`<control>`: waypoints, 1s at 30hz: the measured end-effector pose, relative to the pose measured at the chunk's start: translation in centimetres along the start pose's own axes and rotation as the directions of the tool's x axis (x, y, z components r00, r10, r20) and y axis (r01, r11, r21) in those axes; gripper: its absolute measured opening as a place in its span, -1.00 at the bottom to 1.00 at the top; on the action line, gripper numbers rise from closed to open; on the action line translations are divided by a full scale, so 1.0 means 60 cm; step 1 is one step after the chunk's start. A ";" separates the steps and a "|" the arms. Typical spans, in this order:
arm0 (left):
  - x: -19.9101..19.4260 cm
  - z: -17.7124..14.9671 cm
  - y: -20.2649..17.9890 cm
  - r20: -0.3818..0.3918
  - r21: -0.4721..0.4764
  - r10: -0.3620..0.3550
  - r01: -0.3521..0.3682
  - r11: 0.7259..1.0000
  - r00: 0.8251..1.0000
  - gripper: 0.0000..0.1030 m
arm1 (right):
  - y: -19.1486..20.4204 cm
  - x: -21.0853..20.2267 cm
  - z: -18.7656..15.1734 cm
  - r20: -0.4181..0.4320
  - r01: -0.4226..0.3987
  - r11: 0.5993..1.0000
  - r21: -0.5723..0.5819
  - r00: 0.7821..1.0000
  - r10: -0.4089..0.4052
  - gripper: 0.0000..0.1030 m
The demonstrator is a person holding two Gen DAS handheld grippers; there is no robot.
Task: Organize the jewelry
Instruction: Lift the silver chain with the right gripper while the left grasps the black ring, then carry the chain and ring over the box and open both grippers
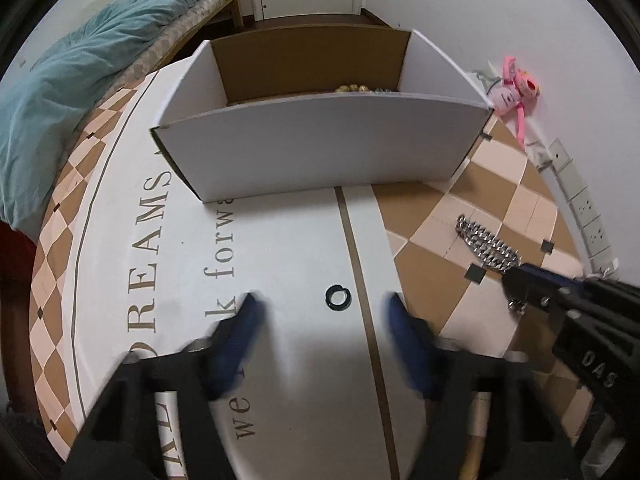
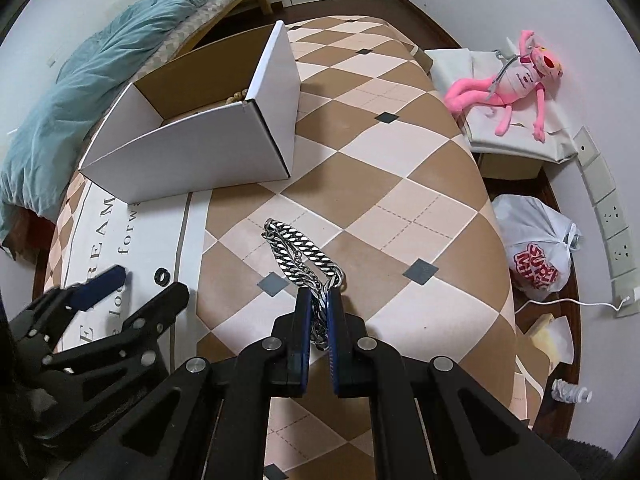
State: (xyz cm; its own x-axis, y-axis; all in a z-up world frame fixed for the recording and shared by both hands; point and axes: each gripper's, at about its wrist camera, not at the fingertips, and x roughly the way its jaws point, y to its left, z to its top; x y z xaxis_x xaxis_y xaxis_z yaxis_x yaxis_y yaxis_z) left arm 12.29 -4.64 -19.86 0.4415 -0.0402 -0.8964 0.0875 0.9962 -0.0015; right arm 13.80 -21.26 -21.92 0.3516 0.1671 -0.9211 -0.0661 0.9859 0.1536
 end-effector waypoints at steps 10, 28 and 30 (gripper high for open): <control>0.000 0.017 -0.001 0.011 0.019 -0.056 0.055 0.998 0.998 -0.80 | -0.002 -0.016 0.002 0.018 -0.020 1.000 0.006 1.000 0.020 -0.85; -0.130 0.175 0.091 0.068 -0.109 -0.240 0.246 0.963 0.968 -0.80 | 0.062 -0.175 0.171 0.155 -0.292 0.956 -0.022 0.944 0.292 -0.86; -0.118 0.204 0.102 0.048 -0.110 -0.242 0.246 0.963 0.969 -0.80 | 0.075 -0.158 0.204 0.133 -0.309 0.951 -0.024 0.942 0.309 -0.86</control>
State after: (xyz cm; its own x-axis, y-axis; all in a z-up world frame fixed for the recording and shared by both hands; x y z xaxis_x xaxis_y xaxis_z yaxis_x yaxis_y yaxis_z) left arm 20.63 0.76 -8.08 0.4494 -0.2837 -0.8471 0.0950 0.9580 -0.2704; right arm 21.60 -18.35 -8.15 0.4350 0.4634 -0.7721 -0.1936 0.8855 0.4224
